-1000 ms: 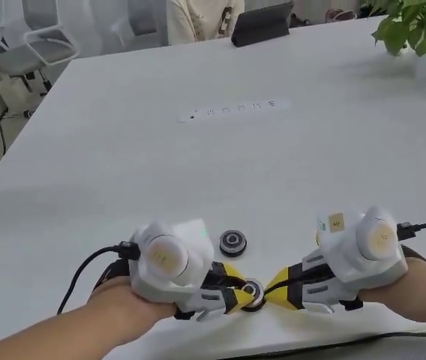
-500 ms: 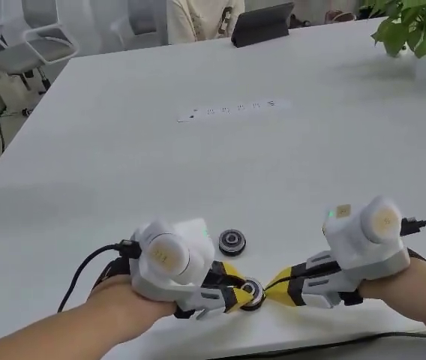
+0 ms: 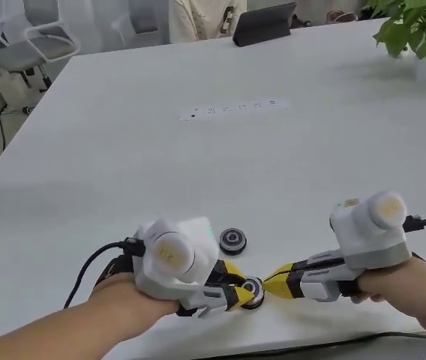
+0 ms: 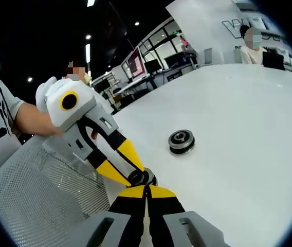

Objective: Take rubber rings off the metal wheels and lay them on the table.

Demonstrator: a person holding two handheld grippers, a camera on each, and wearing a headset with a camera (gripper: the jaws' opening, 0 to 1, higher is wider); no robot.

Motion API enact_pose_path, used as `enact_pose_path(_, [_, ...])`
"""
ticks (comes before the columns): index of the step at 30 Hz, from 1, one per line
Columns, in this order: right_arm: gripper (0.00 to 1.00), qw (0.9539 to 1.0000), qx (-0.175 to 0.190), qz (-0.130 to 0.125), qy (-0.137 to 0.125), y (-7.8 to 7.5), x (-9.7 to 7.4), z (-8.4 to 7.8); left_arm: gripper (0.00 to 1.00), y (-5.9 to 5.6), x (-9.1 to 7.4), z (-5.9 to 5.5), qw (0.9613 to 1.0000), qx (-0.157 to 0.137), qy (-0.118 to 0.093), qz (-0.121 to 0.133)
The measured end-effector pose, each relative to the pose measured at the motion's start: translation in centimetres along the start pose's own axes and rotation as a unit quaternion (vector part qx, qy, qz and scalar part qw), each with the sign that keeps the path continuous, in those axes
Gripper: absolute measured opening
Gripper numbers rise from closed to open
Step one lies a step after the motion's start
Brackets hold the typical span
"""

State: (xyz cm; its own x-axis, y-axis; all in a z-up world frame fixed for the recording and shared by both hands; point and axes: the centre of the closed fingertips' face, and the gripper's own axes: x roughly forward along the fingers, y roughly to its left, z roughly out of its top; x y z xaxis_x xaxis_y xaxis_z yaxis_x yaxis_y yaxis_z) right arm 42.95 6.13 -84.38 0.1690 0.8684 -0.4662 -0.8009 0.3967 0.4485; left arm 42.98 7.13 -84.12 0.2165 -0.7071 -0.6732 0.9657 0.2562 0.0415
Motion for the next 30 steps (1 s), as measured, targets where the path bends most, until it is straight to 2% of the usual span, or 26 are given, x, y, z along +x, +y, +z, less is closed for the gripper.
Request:
enact_pose_path(6, [0.0, 0.9997, 0.023, 0.004, -0.008, 0.0, 0.0, 0.1, 0.07, 0.0, 0.0, 0.0, 1.0, -0.002, 0.004, 0.003])
enact_pose_path(30, [0.0, 0.9996, 0.016, 0.023, -0.008, 1.1, 0.6, 0.2, 0.07, -0.1, 0.0, -0.2, 1.0, -0.005, 0.007, 0.005])
